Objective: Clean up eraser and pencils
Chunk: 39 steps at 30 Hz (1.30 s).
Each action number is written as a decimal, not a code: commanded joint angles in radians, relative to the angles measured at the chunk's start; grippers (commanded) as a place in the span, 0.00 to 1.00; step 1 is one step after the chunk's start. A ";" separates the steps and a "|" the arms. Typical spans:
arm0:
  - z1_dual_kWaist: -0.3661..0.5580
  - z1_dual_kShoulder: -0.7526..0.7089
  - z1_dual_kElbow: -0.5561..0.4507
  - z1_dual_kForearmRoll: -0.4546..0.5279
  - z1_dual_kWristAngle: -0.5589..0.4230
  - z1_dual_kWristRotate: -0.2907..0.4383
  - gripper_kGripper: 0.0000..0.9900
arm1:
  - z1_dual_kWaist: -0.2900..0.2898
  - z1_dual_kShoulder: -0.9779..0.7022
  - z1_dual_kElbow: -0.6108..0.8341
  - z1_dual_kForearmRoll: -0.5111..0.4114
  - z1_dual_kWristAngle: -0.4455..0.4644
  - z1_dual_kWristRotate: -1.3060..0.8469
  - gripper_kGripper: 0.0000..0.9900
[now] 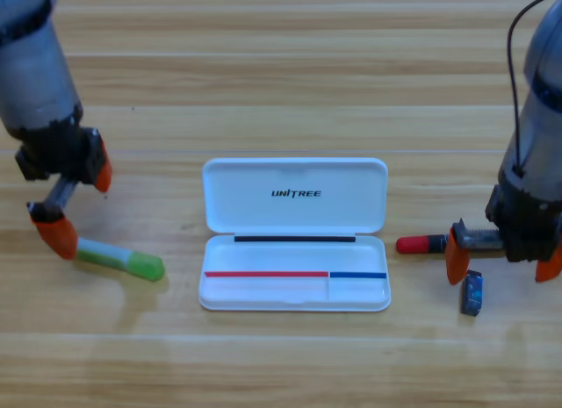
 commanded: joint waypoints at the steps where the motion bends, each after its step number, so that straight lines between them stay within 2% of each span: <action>1: 0.015 0.056 0.045 -0.029 -0.030 -0.016 1.00 | -0.032 0.111 0.030 -0.034 0.007 0.038 0.93; 3: 0.015 0.059 0.054 -0.038 -0.033 -0.016 1.00 | -0.031 0.126 0.032 -0.045 0.016 0.044 0.92; 6: 0.015 0.060 0.072 -0.054 -0.036 -0.016 1.00 | -0.032 0.140 0.040 -0.079 0.026 0.042 0.85; 12: 0.015 0.062 0.100 -0.077 -0.041 -0.014 1.00 | -0.032 0.170 0.049 -0.131 0.026 0.055 0.83; 14: 0.015 0.063 0.108 -0.083 -0.041 -0.013 1.00 | -0.031 0.176 0.049 -0.131 0.044 0.055 0.75; 15: 0.015 0.063 0.111 -0.087 -0.041 -0.013 1.00 | -0.031 0.178 0.050 -0.131 0.053 0.055 0.69; 16: 0.015 0.063 0.114 -0.090 -0.041 -0.013 1.00 | -0.032 0.180 0.050 -0.131 0.061 0.055 0.59; 20: 0.014 0.067 0.123 -0.100 -0.042 -0.013 1.00 | -0.032 0.176 0.055 -0.134 0.102 0.050 0.03; 21: 0.015 0.068 0.125 -0.101 -0.044 -0.013 1.00 | -0.031 0.173 0.056 -0.134 0.110 0.050 0.00; 26: 0.015 0.071 0.123 -0.103 -0.045 -0.013 1.00 | -0.031 0.144 0.052 -0.121 0.110 -0.013 0.00; 28: 0.015 0.071 0.123 -0.103 -0.047 -0.013 1.00 | -0.014 0.112 0.006 -0.054 0.110 -0.208 0.00; 32: 0.015 0.071 0.125 -0.115 -0.048 -0.013 1.00 | 0.062 0.038 -0.134 0.121 0.055 -0.771 0.00; 36: 0.015 0.074 0.129 -0.132 -0.048 -0.014 1.00 | 0.100 -0.009 -0.155 0.136 0.050 -1.074 0.00; 39: 0.014 0.074 0.140 -0.156 -0.050 -0.017 1.00 | 0.124 0.018 -0.203 0.136 0.052 -1.203 0.00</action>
